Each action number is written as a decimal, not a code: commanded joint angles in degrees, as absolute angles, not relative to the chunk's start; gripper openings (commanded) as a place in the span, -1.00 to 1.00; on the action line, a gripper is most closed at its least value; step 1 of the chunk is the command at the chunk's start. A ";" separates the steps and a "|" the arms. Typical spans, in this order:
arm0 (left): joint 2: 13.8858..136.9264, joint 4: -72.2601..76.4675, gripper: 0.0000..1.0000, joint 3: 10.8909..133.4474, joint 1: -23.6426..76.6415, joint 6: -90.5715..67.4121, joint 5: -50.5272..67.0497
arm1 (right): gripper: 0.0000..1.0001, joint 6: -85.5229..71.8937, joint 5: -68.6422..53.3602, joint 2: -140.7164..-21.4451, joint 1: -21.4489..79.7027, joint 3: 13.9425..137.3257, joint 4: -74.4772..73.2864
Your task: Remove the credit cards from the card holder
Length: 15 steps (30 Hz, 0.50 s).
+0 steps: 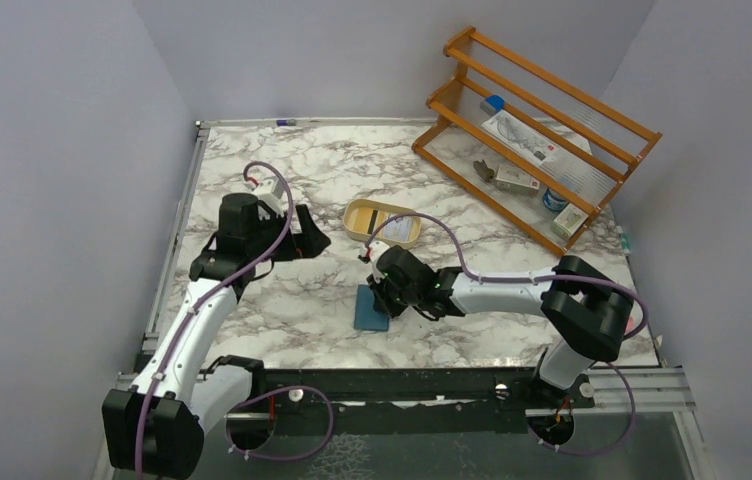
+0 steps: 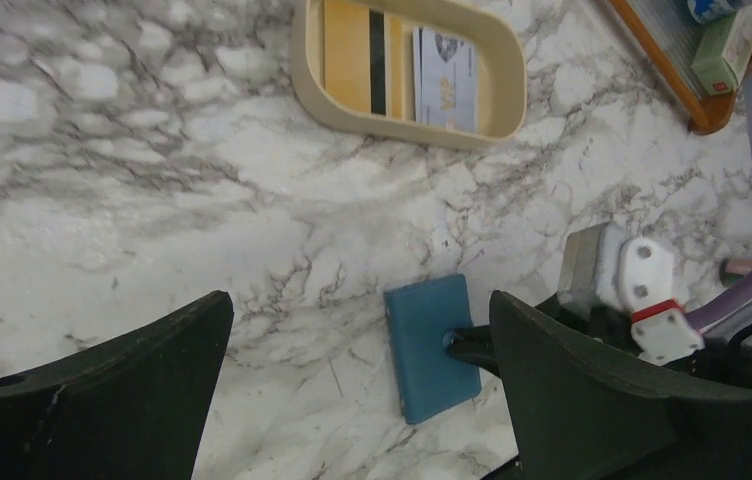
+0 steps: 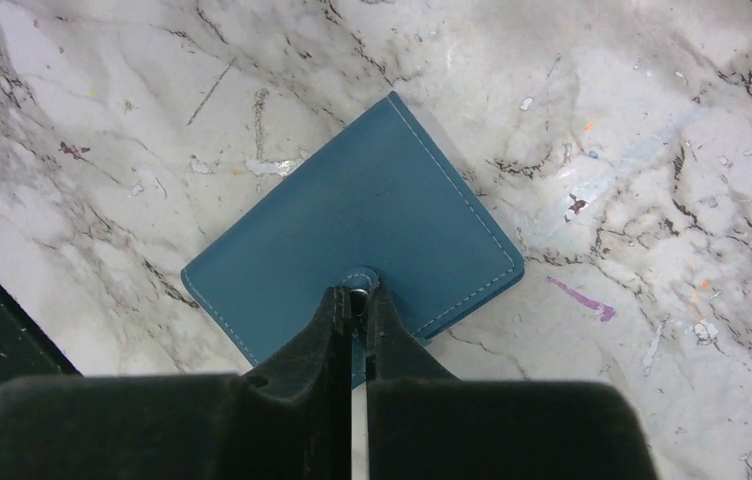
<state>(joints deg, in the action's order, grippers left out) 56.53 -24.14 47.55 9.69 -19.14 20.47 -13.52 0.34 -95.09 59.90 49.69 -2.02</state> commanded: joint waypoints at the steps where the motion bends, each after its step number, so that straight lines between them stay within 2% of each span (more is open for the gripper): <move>1: 54.05 -17.43 0.98 36.54 9.38 -28.70 30.85 | -0.98 -14.40 -1.55 -96.85 60.12 46.87 -3.45; 8: 51.08 -5.62 0.98 24.86 13.49 -37.41 31.35 | -0.99 -15.89 -1.50 -92.89 58.30 45.89 -0.75; 15: 59.19 18.83 0.98 16.92 19.35 -49.46 30.72 | -0.99 -12.97 -5.15 -87.41 55.64 48.44 1.50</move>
<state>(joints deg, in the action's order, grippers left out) 55.13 -0.05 19.92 17.74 -40.05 29.23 -14.85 -2.72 -90.87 56.42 46.33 0.49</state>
